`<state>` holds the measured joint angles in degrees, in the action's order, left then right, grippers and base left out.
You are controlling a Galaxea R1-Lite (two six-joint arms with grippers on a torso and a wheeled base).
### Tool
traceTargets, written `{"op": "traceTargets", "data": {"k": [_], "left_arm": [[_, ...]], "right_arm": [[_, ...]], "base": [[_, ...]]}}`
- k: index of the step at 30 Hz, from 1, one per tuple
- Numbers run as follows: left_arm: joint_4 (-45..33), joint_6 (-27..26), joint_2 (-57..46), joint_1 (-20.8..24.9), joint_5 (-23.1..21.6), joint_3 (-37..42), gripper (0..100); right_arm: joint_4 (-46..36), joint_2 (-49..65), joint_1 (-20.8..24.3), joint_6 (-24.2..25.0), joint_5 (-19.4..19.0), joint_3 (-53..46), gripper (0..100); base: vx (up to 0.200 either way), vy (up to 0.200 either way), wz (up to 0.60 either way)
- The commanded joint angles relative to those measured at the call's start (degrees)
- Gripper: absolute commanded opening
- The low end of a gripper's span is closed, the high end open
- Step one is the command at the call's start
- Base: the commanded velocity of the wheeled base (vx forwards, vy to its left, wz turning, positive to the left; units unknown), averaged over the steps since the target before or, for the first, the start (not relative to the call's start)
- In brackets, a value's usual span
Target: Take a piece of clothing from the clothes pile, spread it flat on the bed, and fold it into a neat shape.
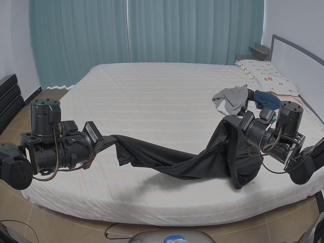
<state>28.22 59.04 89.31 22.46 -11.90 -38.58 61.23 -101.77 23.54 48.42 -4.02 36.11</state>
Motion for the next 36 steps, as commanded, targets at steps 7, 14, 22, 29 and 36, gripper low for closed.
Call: {"op": "traceTargets", "data": {"k": [7,14,22,29,36], "left_arm": [[-0.1,-0.1,-0.2,0.2,0.1,0.0,0],[-0.3,-0.1,-2.9,1.9,0.6,0.5,0],[-3.4,-0.2,-8.7,2.0,0.7,-0.3,0],[-9.0,-0.3,-19.0,2.6,0.7,-4.0,0],[-21.4,-1.4,-20.7,0.3,1.1,-19.5,0]], "right_arm": [[-0.1,0.1,0.3,-0.1,0.1,-0.1,0],[-0.1,3.2,2.8,-0.3,0.5,-1.7,0],[-0.9,9.4,3.1,-1.0,0.6,-1.9,0],[-5.2,22.5,2.4,-4.3,0.7,-0.1,0],[-29.5,32.4,1.7,-6.3,0.7,20.7,0]], "base": [[-0.086,0.000,0.00],[-0.200,0.000,0.00],[-0.200,0.000,0.00],[-0.029,0.000,0.00],[0.000,0.000,0.00]]}}
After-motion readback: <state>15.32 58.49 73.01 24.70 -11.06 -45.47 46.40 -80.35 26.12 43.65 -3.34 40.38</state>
